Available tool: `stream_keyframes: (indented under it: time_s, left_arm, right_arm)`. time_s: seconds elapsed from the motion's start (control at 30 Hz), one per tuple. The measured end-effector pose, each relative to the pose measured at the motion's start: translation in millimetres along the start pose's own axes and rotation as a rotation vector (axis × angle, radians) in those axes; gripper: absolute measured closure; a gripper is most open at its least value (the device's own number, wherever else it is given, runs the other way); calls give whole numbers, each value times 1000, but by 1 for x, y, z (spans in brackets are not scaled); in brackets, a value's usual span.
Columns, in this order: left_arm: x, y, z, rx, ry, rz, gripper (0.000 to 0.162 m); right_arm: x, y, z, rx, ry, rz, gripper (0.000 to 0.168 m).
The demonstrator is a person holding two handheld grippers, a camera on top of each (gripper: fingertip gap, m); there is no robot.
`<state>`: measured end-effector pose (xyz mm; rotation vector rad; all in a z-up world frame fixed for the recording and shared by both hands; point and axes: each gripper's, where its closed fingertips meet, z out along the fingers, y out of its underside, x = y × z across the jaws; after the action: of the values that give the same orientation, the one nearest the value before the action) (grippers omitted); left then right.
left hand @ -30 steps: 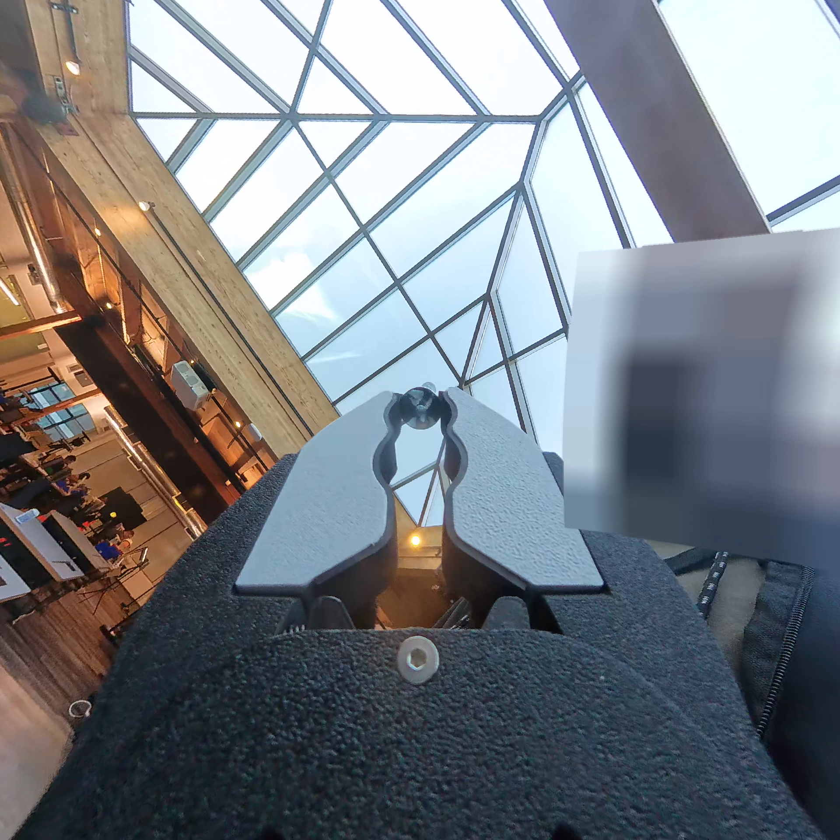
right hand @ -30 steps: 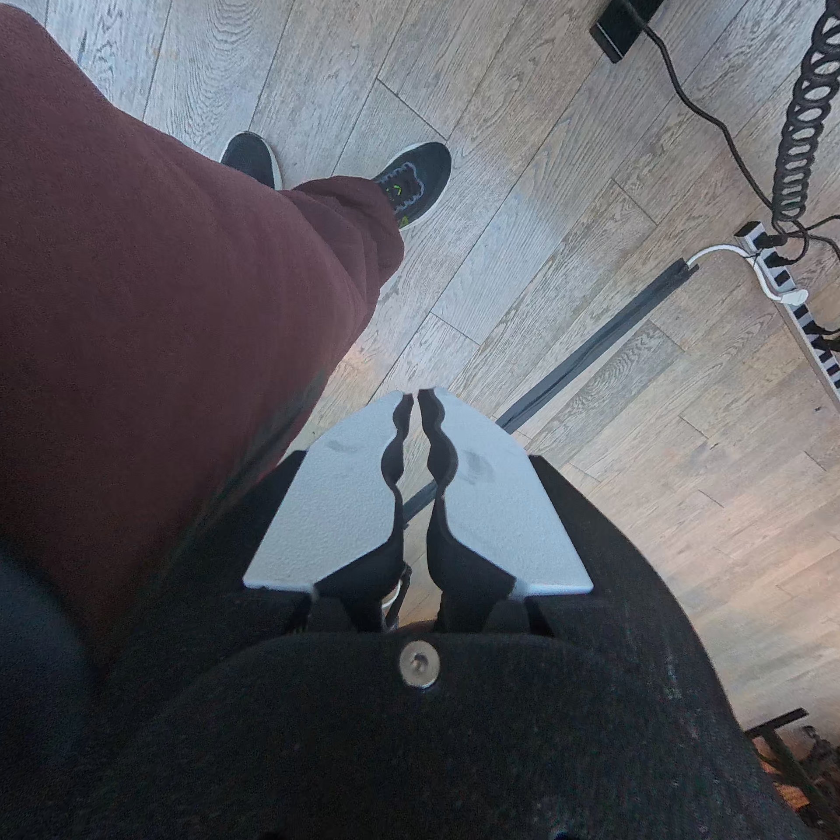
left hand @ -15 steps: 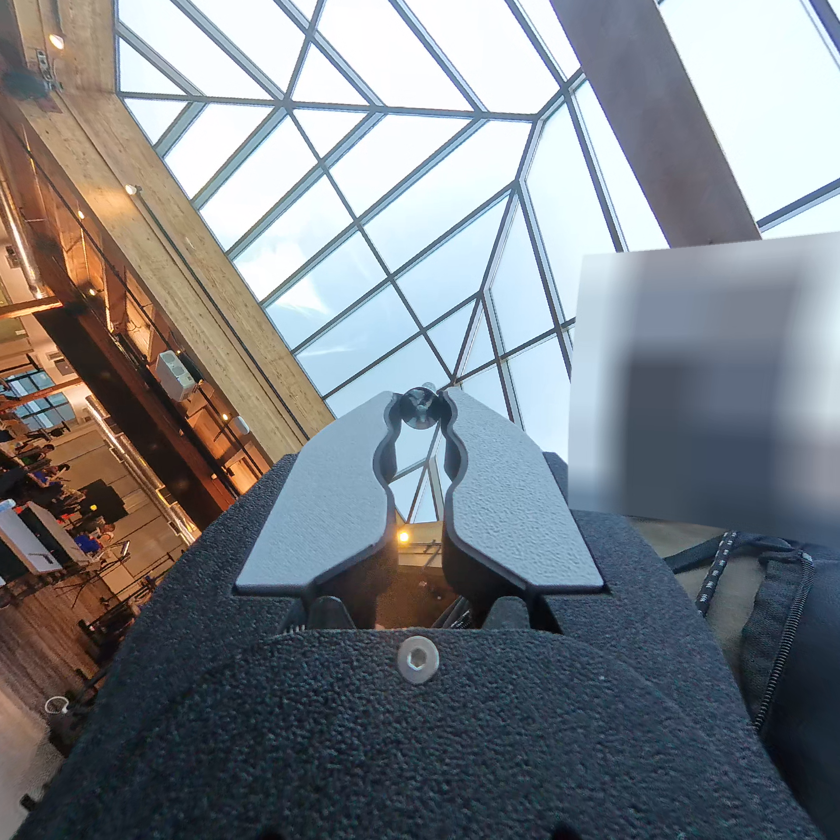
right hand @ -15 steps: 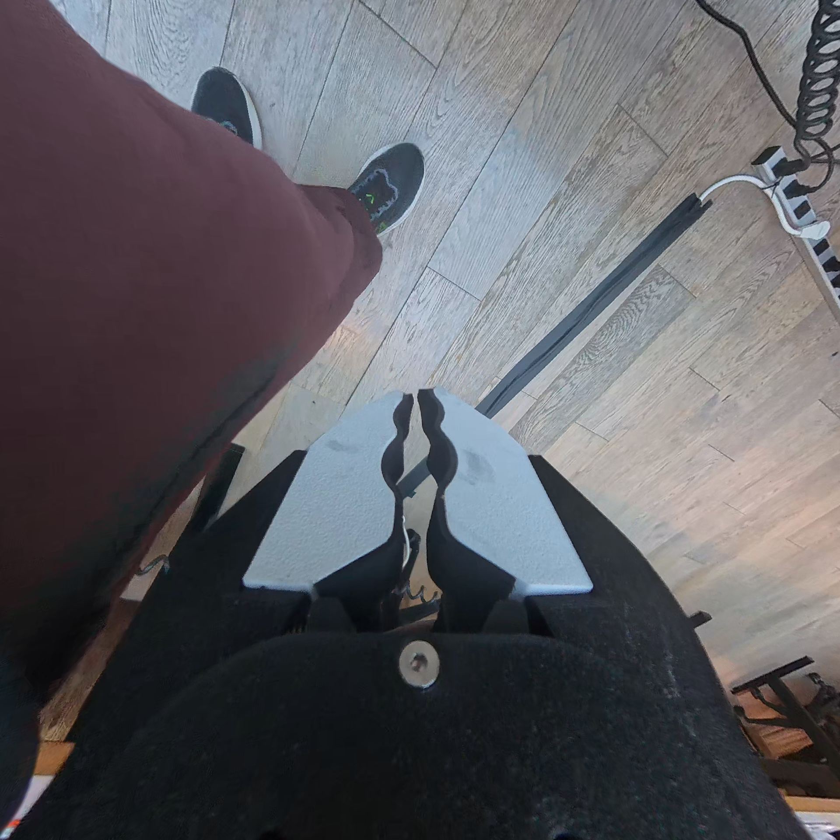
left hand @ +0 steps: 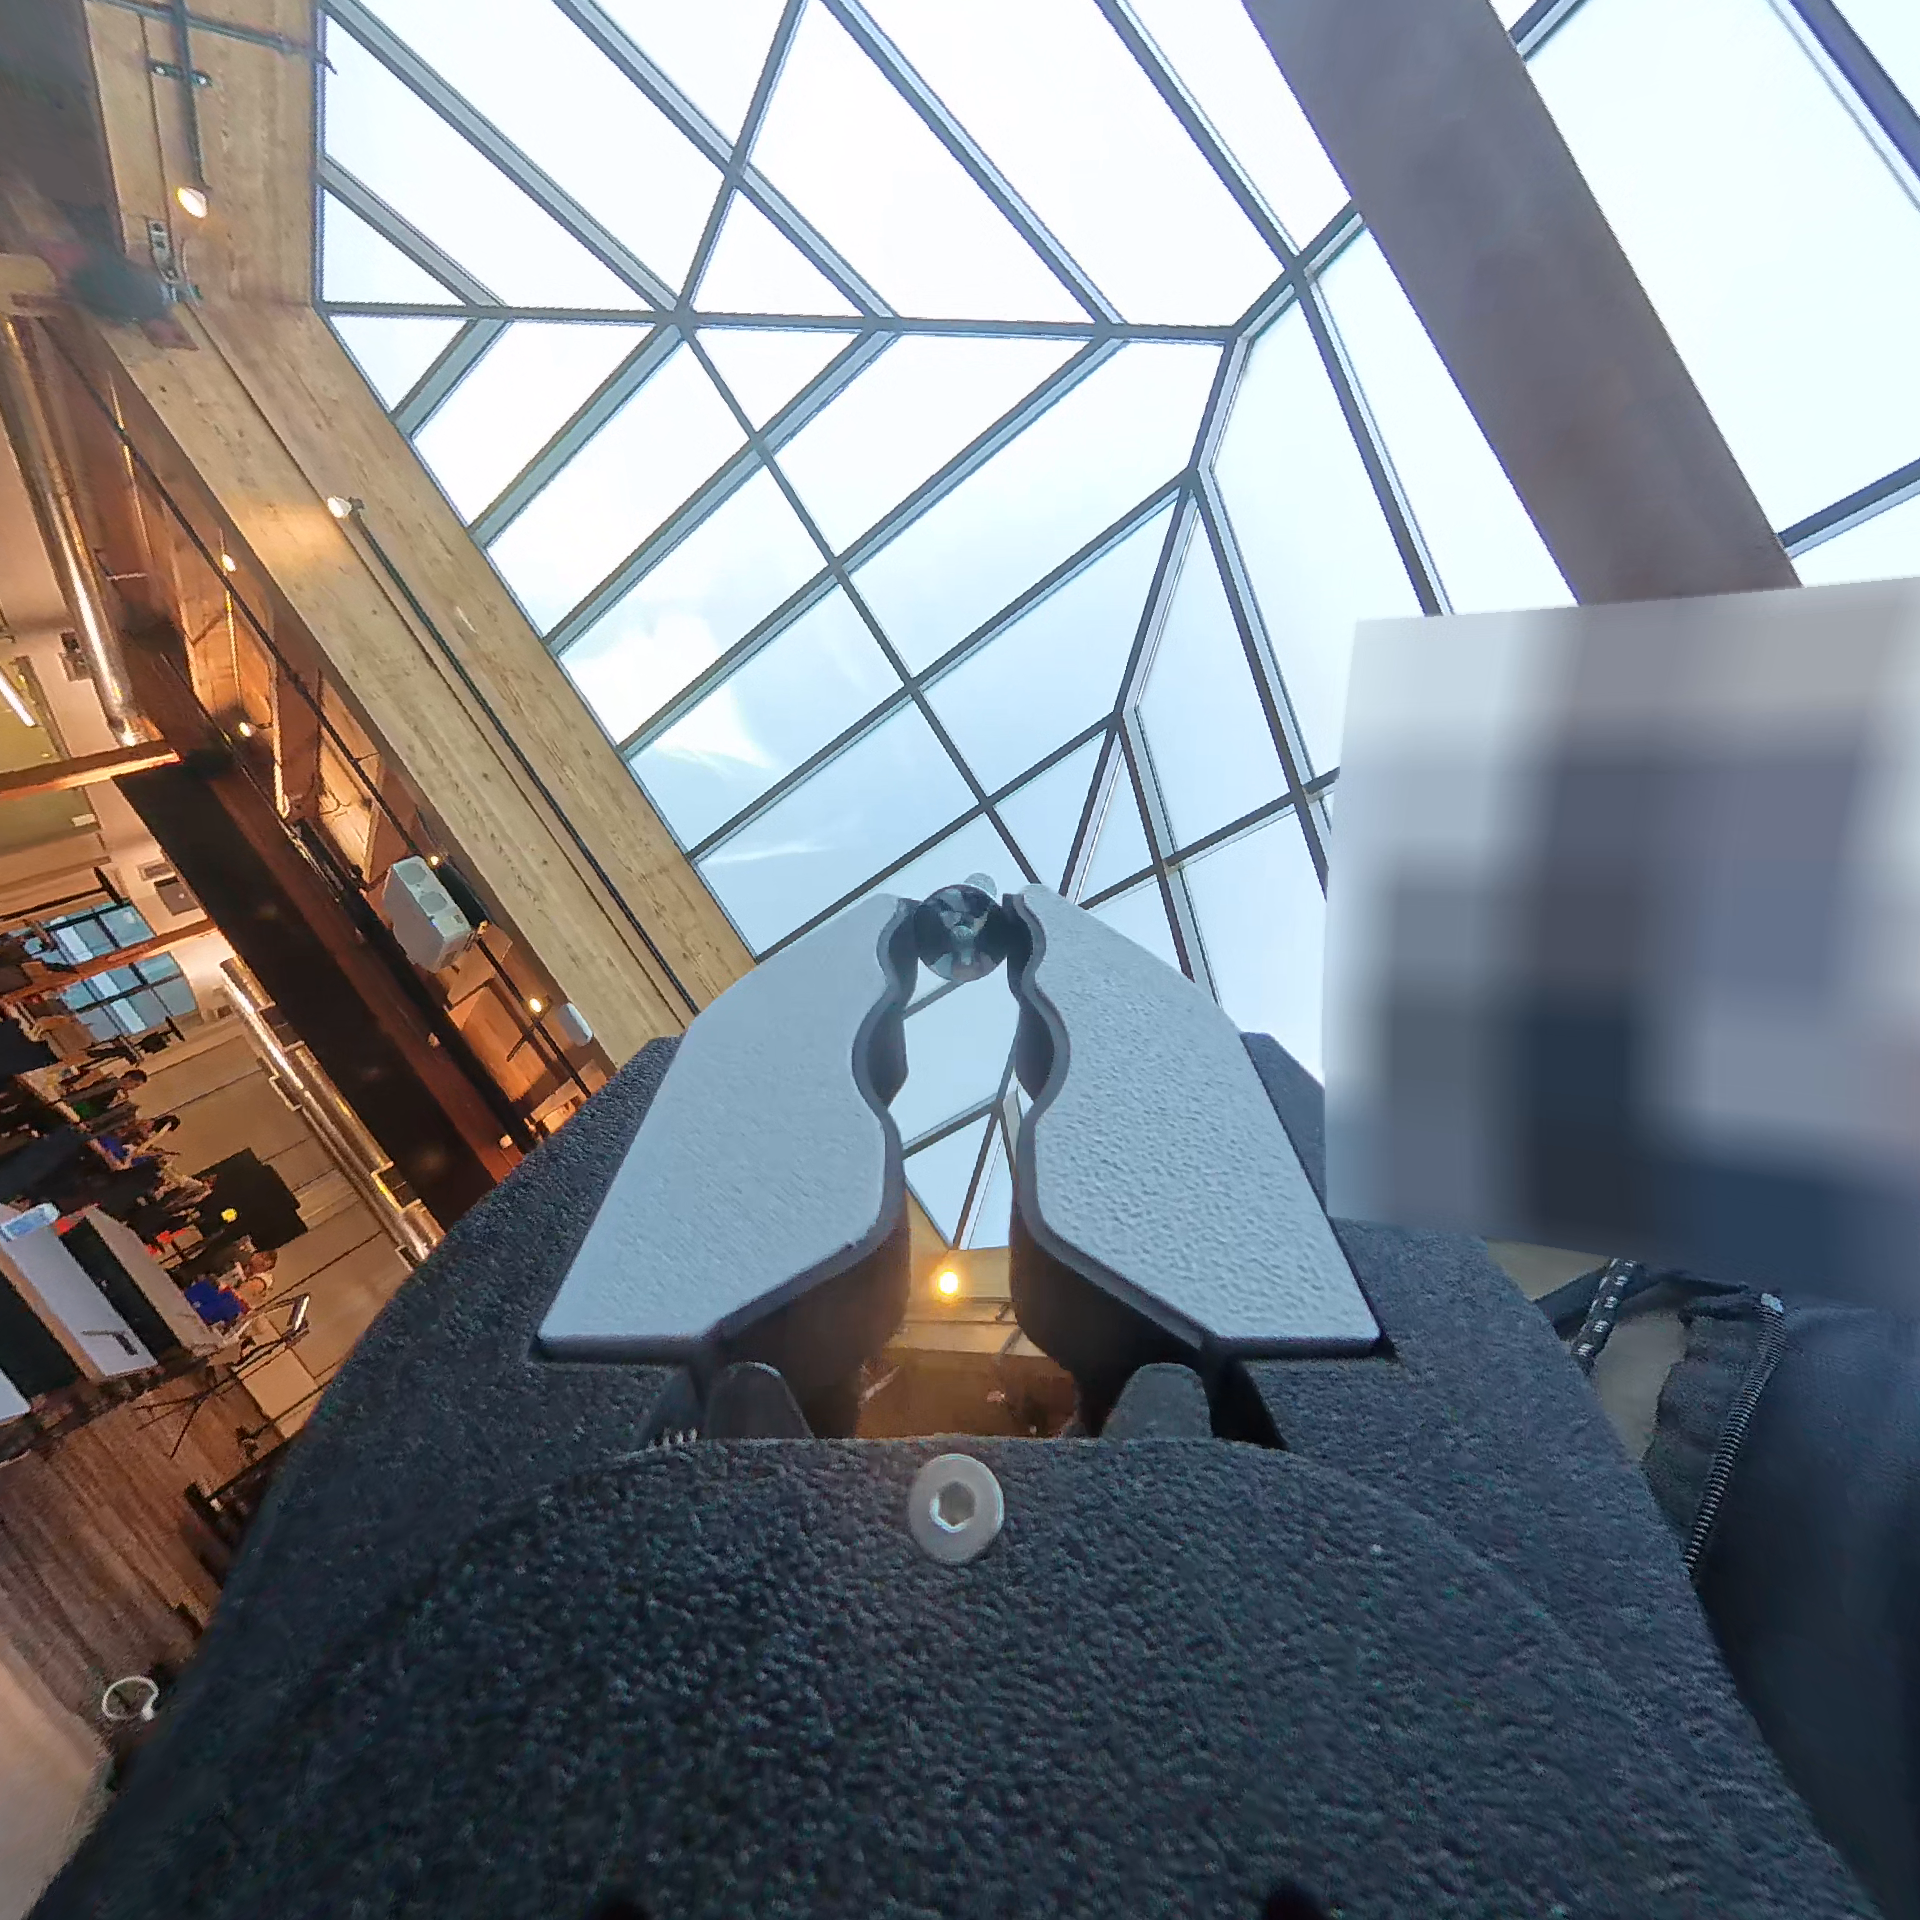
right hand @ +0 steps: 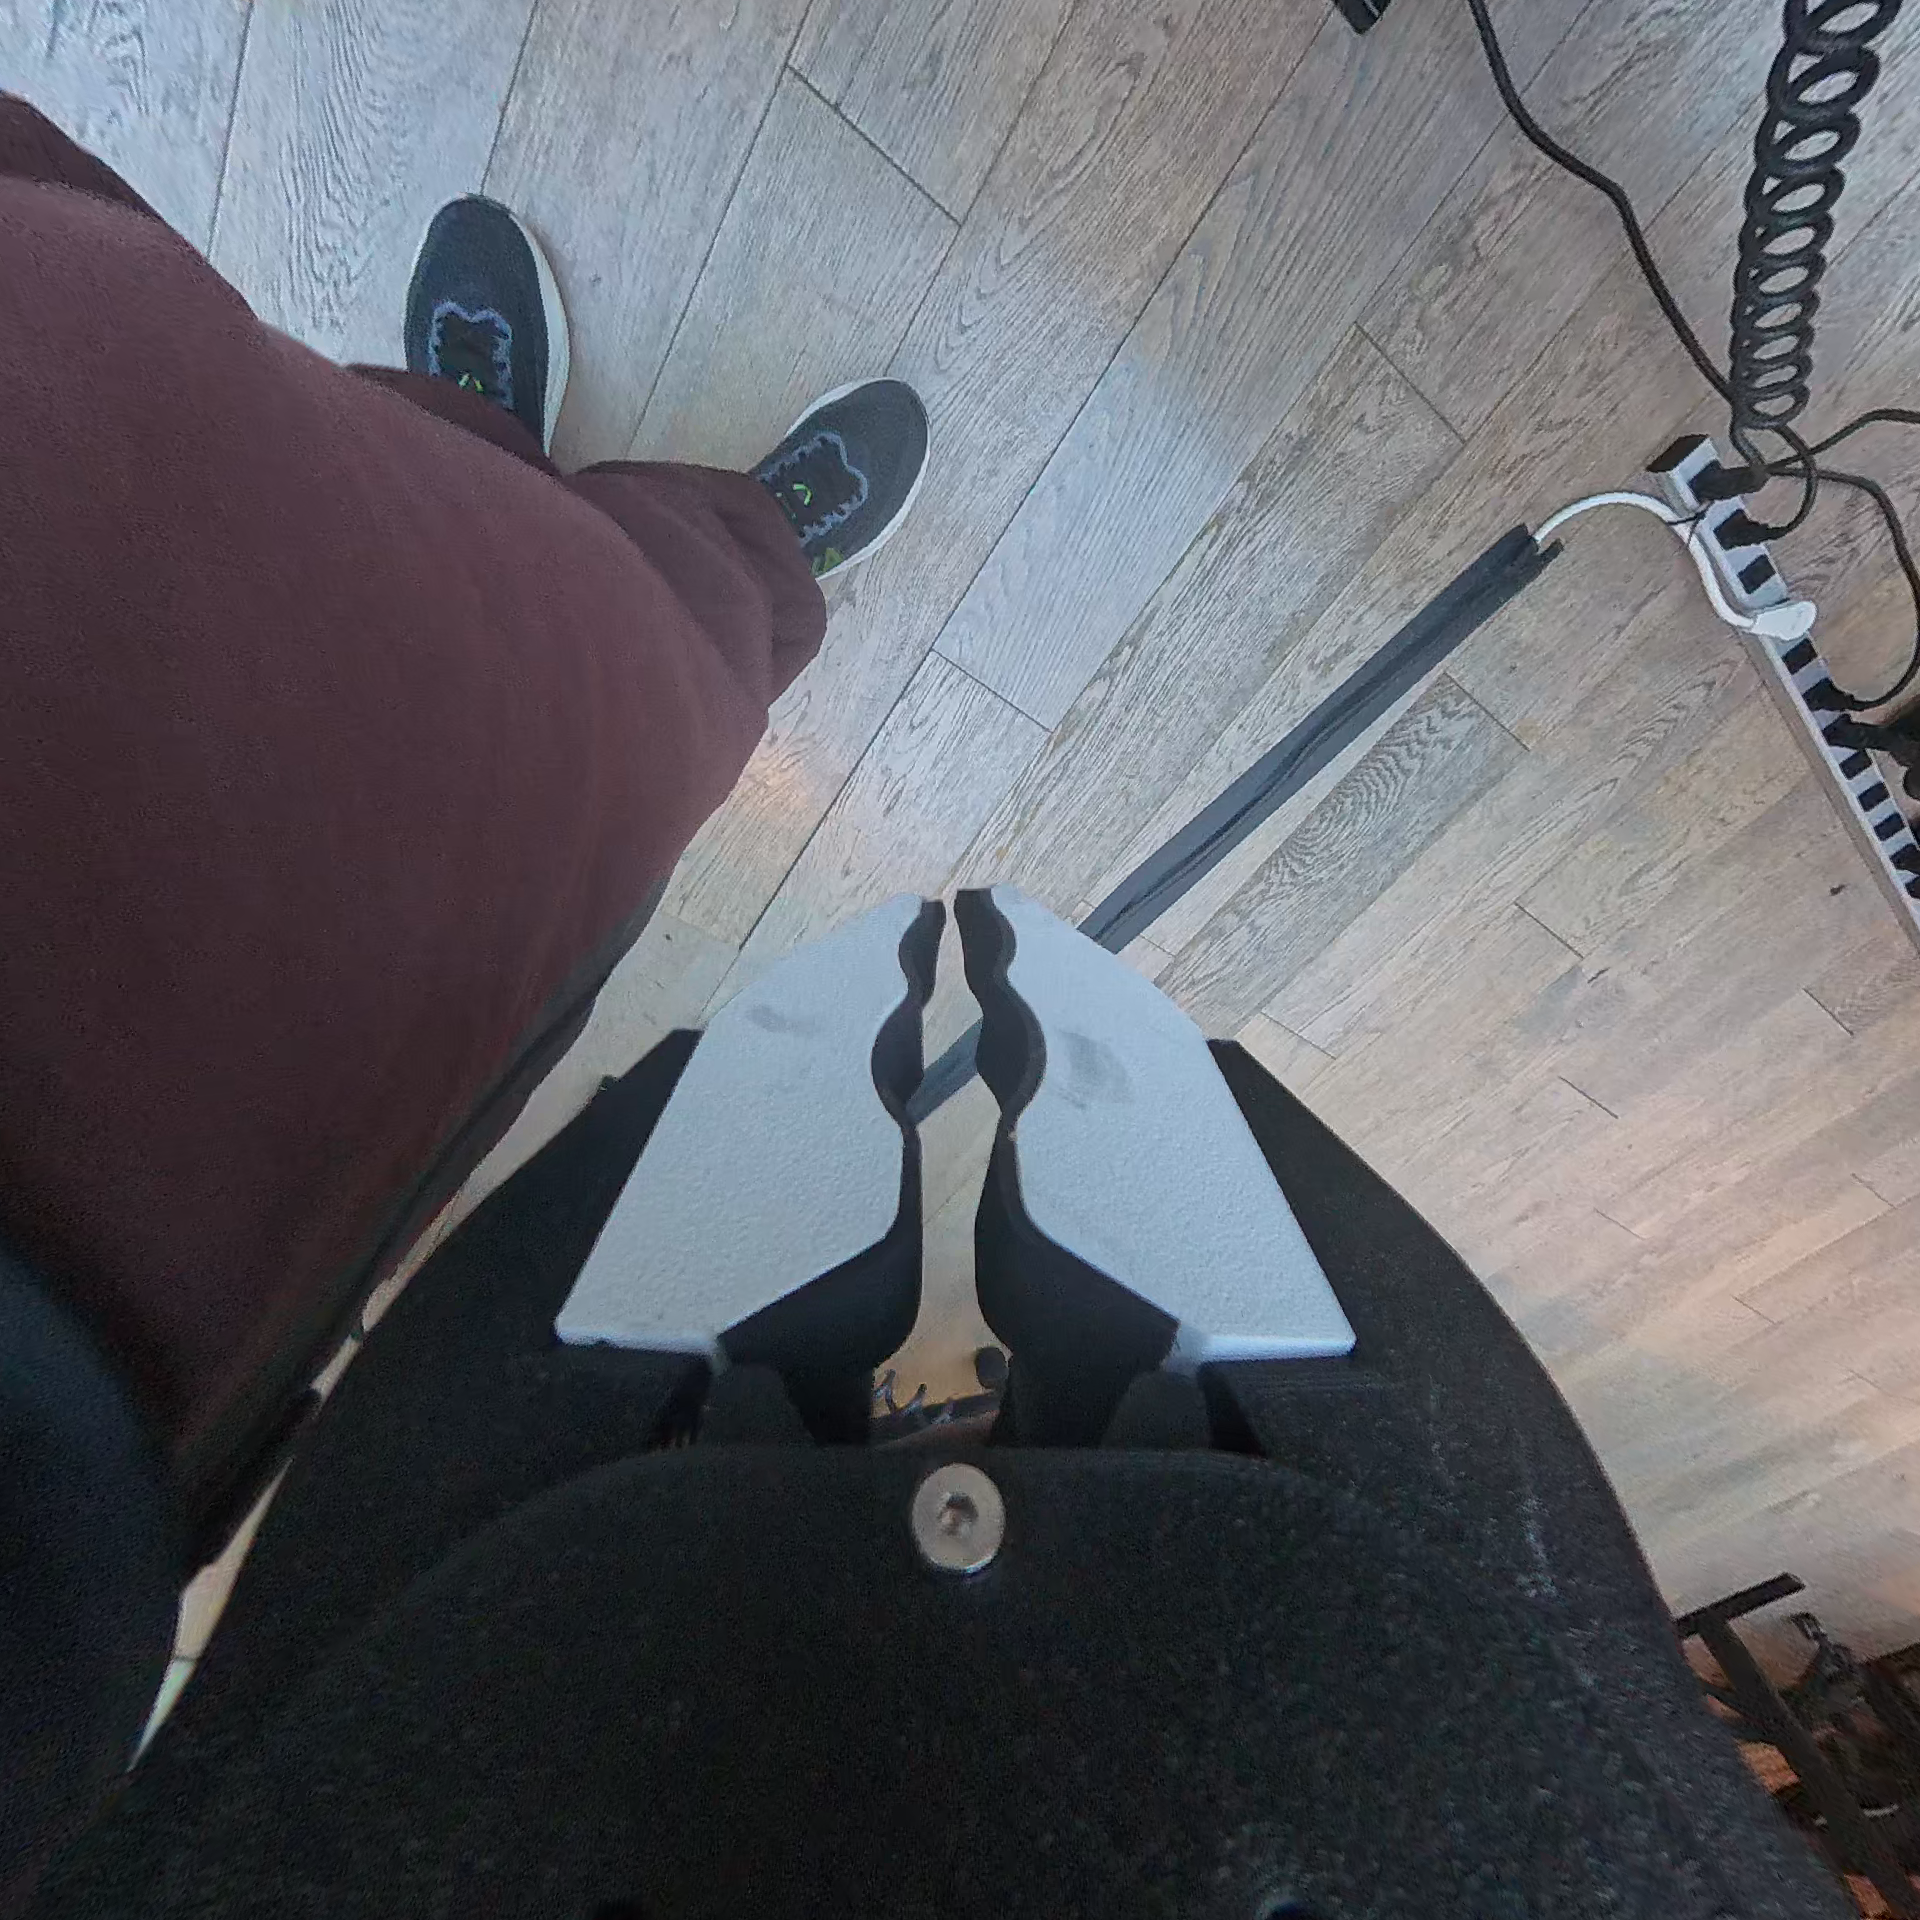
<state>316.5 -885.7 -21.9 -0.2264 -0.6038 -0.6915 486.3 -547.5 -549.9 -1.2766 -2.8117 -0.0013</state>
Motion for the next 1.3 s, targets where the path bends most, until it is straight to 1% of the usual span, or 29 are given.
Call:
stream_keyframes:
  time_s: [0.03,0.17,0.27,0.33,0.37,0.43,0.47,0.53,0.6,0.67,0.73,0.8,0.83,0.87,0.9,0.93,0.97,1.0,1.03,1.1,1.17,1.2,1.23,1.3]
  left_arm:
    - [-4,-1,3,3,-3,7,146]
    - [-19,-8,8,15,-37,67,146]
    - [-28,-18,2,51,-79,118,146]
    - [-32,-28,-7,90,-111,161,146]
    - [-32,-35,-12,118,-124,176,146]
    - [-29,-50,-26,181,-143,193,146]
    - [-26,-58,-32,207,-149,199,146]
    - [-17,-72,-45,240,-152,215,146]
    - [-6,-86,-57,255,-154,232,146]
    - [8,-103,-71,270,-150,242,146]
    - [25,-119,-87,276,-151,244,146]
    - [44,-136,-106,257,-163,247,146]
    - [54,-145,-118,240,-177,251,146]
    - [64,-154,-131,222,-197,257,146]
    - [73,-165,-145,207,-225,261,146]
    - [83,-175,-160,194,-253,265,146]
    - [94,-185,-175,177,-275,275,146]
    - [103,-195,-190,159,-304,290,146]
    - [111,-206,-205,151,-336,302,146]
    - [130,-227,-231,150,-372,325,146]
    - [146,-248,-250,166,-399,351,146]
    - [154,-258,-257,176,-399,363,146]
    - [160,-269,-262,187,-400,379,146]
    - [167,-290,-271,198,-405,411,146]
  right_arm:
    - [3,3,2,-5,-6,-2,161]
    - [16,13,14,-20,-49,13,161]
    - [28,11,24,-20,-65,-26,161]
    - [35,-4,24,19,-67,-94,161]
    - [38,-17,19,57,-66,-137,161]
    - [43,-58,-3,177,-45,-224,161]
    - [44,-85,-21,259,-35,-259,161]
    - [42,-147,-76,466,-16,-314,160]
    - [34,-209,-149,675,18,-373,160]
    - [18,-267,-231,879,62,-455,159]
    - [-5,-317,-309,1047,121,-545,157]
    - [-36,-359,-373,1179,173,-630,153]
    - [-55,-377,-396,1220,178,-663,151]
    - [-75,-393,-411,1238,167,-692,149]
    - [-97,-406,-417,1238,149,-718,147]
    - [-118,-417,-415,1228,127,-736,145]
    - [-140,-427,-406,1210,96,-747,145]
    - [-162,-433,-388,1175,46,-756,146]
    - [-184,-435,-363,1122,-5,-771,146]
    - [-218,-434,-302,1002,-48,-794,146]
    - [-239,-428,-246,902,-79,-748,148]
    - [-247,-426,-225,863,-97,-711,148]
    - [-254,-426,-212,834,-103,-683,148]
    - [-265,-436,-201,803,-101,-661,148]
